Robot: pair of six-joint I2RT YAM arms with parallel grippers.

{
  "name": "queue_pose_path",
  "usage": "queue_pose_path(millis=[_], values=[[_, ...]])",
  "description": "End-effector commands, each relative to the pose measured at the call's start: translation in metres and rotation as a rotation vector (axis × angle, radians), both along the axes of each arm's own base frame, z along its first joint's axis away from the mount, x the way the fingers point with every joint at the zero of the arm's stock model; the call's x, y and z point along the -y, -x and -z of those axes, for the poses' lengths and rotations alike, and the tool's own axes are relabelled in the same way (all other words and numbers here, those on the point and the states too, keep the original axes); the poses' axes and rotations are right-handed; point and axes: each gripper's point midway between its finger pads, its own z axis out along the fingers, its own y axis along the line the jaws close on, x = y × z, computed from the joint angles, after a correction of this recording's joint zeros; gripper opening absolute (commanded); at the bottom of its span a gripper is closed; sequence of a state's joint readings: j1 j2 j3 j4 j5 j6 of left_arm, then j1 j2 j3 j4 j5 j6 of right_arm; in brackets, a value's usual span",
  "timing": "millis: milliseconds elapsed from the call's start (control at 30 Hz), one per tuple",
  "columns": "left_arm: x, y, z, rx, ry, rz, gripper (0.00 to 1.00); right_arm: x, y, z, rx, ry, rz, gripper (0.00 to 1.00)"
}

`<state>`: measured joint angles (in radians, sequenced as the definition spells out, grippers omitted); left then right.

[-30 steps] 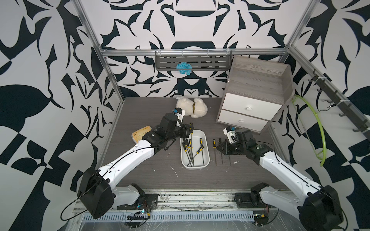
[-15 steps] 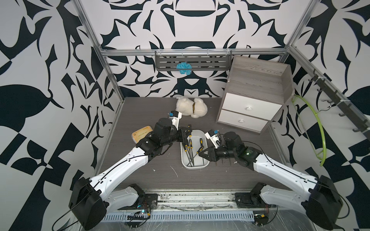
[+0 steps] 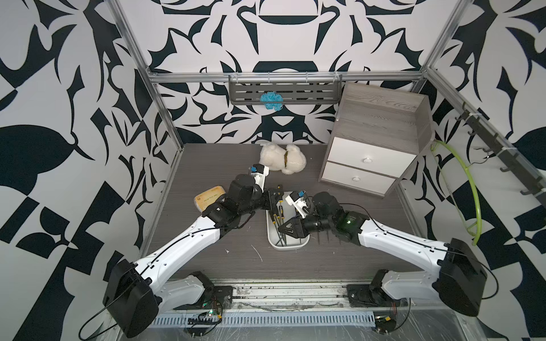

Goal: Take the file tool out of the storage box
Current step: Pick up the file tool from the storage box.

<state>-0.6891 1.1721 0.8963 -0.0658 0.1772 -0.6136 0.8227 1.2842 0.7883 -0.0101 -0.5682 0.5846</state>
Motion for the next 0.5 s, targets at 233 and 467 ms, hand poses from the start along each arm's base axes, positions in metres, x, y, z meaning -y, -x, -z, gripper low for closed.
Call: queue_pose_path(millis=[233,467], values=[[0.001,0.0,-0.002,0.004,0.019,0.003,0.01,-0.017,-0.018,-0.024,0.066,-0.047,0.025,0.15],[-0.002,0.001,-0.004,0.004,0.031,-0.005,0.52,-0.011,-0.021,-0.013,0.046,0.001,0.063,0.0]])
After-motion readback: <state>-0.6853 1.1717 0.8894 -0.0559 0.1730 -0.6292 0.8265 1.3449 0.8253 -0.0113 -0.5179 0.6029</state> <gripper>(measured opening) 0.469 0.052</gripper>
